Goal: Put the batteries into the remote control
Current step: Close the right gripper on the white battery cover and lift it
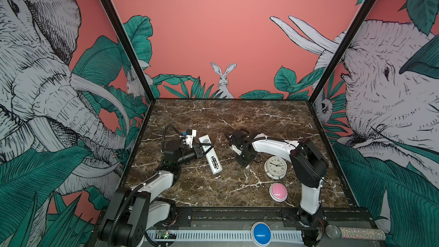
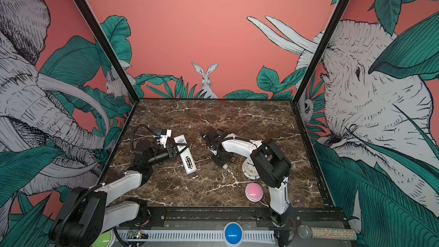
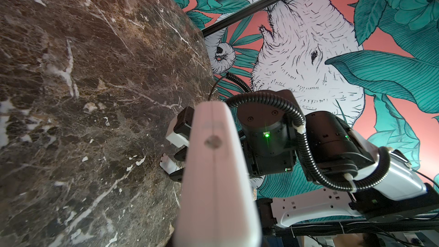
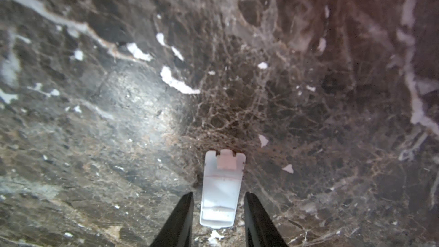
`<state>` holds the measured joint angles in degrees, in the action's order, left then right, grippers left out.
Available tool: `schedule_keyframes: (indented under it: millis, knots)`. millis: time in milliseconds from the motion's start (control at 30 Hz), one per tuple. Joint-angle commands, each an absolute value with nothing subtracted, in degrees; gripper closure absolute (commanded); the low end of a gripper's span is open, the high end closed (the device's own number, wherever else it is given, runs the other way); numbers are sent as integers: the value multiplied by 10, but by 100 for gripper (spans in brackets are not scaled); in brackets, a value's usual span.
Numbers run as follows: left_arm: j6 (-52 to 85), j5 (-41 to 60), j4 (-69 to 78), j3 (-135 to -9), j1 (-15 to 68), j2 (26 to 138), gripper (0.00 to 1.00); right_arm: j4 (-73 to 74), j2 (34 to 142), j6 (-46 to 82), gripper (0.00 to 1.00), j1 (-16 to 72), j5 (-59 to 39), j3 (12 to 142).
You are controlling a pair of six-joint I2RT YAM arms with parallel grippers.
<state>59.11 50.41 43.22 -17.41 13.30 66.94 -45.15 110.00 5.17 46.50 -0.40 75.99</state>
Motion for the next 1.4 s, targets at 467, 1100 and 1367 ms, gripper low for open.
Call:
schedule_keyframes:
  millis: [467, 1100, 1367]
  knots:
    - [592, 516, 453, -170, 128, 654, 100, -449, 1108, 58, 66, 469, -10, 756]
    - [593, 515, 452, -170, 128, 652, 100, -439, 1119, 59, 66, 469, -6, 726]
    - [591, 515, 450, -169, 127, 652, 100, -437, 1124, 59, 70, 468, -6, 724]
